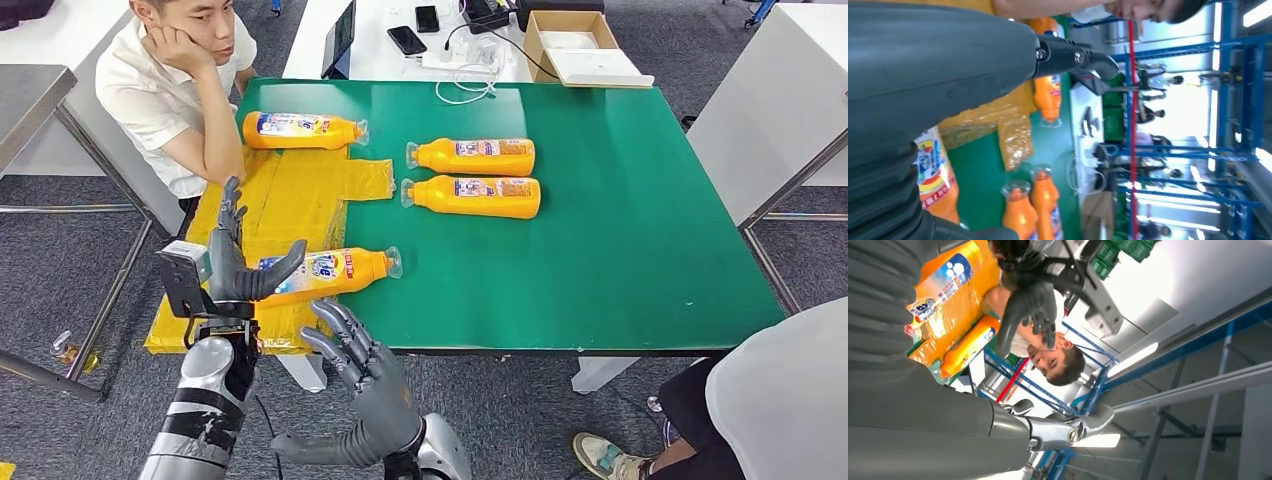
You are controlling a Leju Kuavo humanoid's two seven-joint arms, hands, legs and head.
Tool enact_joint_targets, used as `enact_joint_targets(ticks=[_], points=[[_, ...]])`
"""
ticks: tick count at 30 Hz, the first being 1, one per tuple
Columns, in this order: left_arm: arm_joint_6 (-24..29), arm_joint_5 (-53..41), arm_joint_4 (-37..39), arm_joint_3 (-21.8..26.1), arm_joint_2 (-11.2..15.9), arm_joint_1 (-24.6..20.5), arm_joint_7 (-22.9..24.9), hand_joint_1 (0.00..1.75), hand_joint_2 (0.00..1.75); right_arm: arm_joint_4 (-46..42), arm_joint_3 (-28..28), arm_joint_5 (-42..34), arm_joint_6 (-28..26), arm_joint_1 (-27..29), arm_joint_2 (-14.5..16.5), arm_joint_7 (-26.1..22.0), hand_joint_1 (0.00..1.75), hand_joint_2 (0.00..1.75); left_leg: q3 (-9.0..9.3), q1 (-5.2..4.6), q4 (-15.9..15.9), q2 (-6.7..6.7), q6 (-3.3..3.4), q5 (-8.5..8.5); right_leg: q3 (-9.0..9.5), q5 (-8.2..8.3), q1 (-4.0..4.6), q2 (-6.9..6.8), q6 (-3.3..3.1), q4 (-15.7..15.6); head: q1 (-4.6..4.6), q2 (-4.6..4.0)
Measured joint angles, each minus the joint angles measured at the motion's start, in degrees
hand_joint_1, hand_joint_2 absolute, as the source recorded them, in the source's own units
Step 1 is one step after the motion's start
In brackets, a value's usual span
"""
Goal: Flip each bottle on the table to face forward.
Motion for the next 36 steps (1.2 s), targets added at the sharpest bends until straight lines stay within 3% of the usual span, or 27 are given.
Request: enact_joint_targets(ticks=[7,15,23,31,36], points=[[-2.86,3.23,-6.01,0.04,1.46,3.42,0.25,0.0,1.75,-5.14,-5.66,8.26,-0.81,4.45,-1.97,0.54,0.0,1.75,0.01,-0.01,0.0,0.01,0.01,0.0,0.01,0.0,-0.01,0.0,0.0,0.0,-0.03,0.0],[-3.42,1.36,-14.12,0.16,3.53,11.52,-0.89,0.0,1.75,-10.16,-24.23,17.21,-0.96,13.44,-2.71,0.16,0.0,1.75,-0.04,-0.02,0.0,-0.01,0.01,-0.07,-0.03,-0.03,-0.01,0.0,0.0,-0.03,-0.01,0.0],[-5.06,-0.92,-20.8,0.22,4.39,18.41,-3.6,0.0,1.75,-11.44,-40.67,19.01,-0.96,16.43,-2.55,0.15,0.0,1.75,-0.02,-0.03,0.0,0.0,0.02,-0.07,-0.01,-0.02,-0.01,0.0,0.01,-0.05,-0.01,0.0],[-8.97,-1.77,-23.11,0.01,4.64,21.19,-5.48,0.0,1.75,-8.37,-49.73,19.97,-0.96,15.1,-2.67,0.15,0.0,1.75,0.0,-0.02,0.0,0.02,0.02,-0.06,0.01,-0.01,-0.01,0.0,0.01,-0.04,-0.02,0.0],[-9.78,-1.82,-23.13,-0.04,4.66,21.38,-5.66,0.0,1.75,-6.43,-50.98,20.0,-0.96,14.26,-2.8,0.15,0.0,1.75,0.0,-0.02,0.0,0.0,0.02,-0.06,0.02,-0.01,-0.01,0.0,0.01,-0.04,0.0,0.0]])
